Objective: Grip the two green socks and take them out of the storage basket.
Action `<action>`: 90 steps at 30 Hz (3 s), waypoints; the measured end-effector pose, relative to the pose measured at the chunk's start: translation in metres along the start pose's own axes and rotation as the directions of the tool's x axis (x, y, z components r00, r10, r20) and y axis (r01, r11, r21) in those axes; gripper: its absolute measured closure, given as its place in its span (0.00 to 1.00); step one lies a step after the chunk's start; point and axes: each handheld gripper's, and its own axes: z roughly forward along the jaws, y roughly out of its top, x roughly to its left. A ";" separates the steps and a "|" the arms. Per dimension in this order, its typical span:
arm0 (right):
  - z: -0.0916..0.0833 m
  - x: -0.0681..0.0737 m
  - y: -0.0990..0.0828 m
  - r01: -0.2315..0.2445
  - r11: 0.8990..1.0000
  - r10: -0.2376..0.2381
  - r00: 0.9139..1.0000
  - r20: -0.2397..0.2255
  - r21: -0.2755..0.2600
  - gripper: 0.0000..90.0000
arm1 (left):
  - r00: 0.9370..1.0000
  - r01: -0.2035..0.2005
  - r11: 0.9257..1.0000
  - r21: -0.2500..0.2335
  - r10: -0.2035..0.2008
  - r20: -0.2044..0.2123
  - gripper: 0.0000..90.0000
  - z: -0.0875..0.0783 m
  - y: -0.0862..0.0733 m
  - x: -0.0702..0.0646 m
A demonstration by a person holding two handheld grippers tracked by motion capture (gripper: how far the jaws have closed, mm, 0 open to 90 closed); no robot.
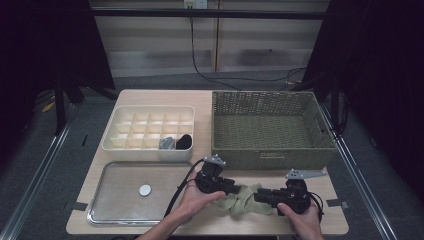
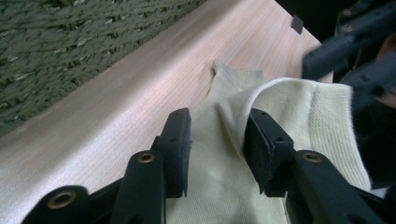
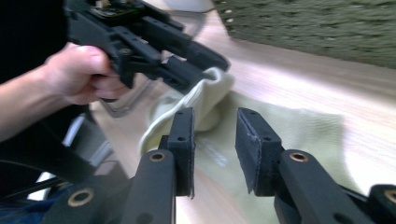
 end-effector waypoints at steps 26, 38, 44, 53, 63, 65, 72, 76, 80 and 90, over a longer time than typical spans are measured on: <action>0.016 -0.005 0.005 -0.008 1.000 0.009 0.999 -0.036 0.029 0.96 | 1.000 0.007 1.000 -0.025 -0.007 -0.015 0.58 -0.013 -0.005 0.007; 0.022 -0.022 0.012 -0.032 0.998 0.032 0.999 0.012 0.052 0.96 | 0.996 -0.084 0.996 -0.022 0.084 0.037 0.71 -0.057 -0.028 -0.002; 0.025 -0.022 0.011 -0.042 0.998 0.041 0.999 0.014 0.056 0.96 | 0.987 -0.146 0.989 0.028 0.144 0.073 0.77 -0.051 -0.041 -0.009; 0.026 -0.024 0.009 -0.044 0.997 0.044 0.999 0.006 0.060 0.96 | 0.978 -0.203 0.976 0.073 0.199 0.054 0.77 -0.041 -0.047 -0.009; 0.028 -0.025 0.009 -0.047 0.997 0.047 0.999 0.005 0.066 0.96 | 0.965 -0.261 0.959 0.110 0.262 0.001 0.85 -0.032 -0.049 -0.012; 0.028 -0.025 0.009 -0.048 0.997 0.047 0.999 0.007 0.067 0.96 | 0.962 -0.272 0.954 0.126 0.273 0.005 0.87 -0.030 -0.050 -0.012; 0.029 -0.026 0.008 -0.050 0.996 0.050 0.999 0.005 0.073 0.95 | 0.955 -0.292 0.947 0.136 0.295 -0.005 0.94 -0.028 -0.050 -0.010; 0.029 -0.027 0.008 -0.052 0.996 0.051 0.999 0.009 0.077 0.96 | 0.966 -0.258 0.956 0.142 0.258 0.018 1.00 -0.028 -0.048 -0.006; 0.029 -0.027 0.008 -0.053 0.996 0.053 0.999 0.008 0.075 0.96 | 0.975 -0.216 0.974 0.068 0.211 0.066 1.00 -0.038 -0.039 -0.009; 0.029 -0.027 0.008 -0.049 0.996 0.048 0.999 0.012 0.075 0.95 | 0.994 -0.102 0.988 -0.114 0.107 0.038 1.00 -0.073 -0.022 0.006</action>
